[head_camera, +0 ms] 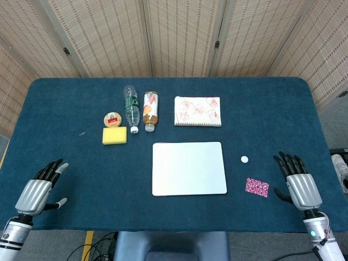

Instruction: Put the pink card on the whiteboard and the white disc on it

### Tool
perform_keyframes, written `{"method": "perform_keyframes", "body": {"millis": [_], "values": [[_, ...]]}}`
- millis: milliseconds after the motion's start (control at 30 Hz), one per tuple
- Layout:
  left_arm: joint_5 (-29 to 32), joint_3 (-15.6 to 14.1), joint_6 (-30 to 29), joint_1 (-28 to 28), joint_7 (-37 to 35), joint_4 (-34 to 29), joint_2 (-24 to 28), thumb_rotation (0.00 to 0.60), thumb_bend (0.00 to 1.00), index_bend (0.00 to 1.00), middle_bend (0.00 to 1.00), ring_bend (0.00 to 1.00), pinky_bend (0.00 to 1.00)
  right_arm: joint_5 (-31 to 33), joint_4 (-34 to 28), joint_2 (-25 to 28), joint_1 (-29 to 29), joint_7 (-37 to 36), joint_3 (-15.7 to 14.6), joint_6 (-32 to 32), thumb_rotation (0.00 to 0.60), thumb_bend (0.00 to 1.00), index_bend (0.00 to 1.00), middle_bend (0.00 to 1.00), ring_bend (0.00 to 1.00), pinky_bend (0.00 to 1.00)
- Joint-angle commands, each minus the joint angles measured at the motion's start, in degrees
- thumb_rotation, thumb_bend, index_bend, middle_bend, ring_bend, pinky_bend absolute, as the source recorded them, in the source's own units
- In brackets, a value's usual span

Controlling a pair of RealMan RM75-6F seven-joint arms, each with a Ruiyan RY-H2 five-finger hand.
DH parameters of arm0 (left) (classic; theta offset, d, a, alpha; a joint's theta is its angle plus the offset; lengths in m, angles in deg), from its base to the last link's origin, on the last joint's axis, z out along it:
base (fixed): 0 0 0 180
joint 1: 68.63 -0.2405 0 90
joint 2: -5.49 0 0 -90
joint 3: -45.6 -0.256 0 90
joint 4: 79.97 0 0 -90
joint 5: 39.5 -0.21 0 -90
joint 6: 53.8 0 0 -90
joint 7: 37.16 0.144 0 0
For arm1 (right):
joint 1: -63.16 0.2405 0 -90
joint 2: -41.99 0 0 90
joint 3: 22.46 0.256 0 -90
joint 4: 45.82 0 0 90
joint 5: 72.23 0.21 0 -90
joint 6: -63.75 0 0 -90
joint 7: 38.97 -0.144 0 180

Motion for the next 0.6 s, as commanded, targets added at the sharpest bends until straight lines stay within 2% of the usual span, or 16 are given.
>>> {"method": "perform_keyframes", "body": {"millis": [33,300,433,600], "values": [[0.1,0.0,0.0,0.0,0.2,0.1,0.0,0.600,0.22,0.03,0.00,0.02,0.20,-0.3,-0.3,0.1,0.3,-0.4,-0.1,-0.6,0.600,0.16,0.00,0.00,0.00,0.00],[-2.8,-0.8,-3.2,-1.1,-0.2,-1.2,0.7,0.600,0.22,0.03,0.00,0.02,0.20,-1.5,-2.9,1.8,0.1,-2.5,-1.9,-2.2,0.600,0.16,0.00,0.00,0.00,0.00],[-4.4,-1.4,-3.6,-1.0,-2.2,-1.1,1.2,0.600,0.22,0.03,0.00,0.02,0.20,-0.1,-4.8,3.8,0.9,1.0,-3.9,-7.4,0.600,0.16,0.01,0.00,0.00,0.00],[-4.6,-1.9,-3.6,-1.2,-4.1,-0.8,1.9,0.600,0.22,0.03,0.00,0.02,0.20,2.5,-6.4,2.5,-0.3,5.3,-3.3,-6.8,0.600,0.16,0.14,0.00,0.00,0.00]]}}
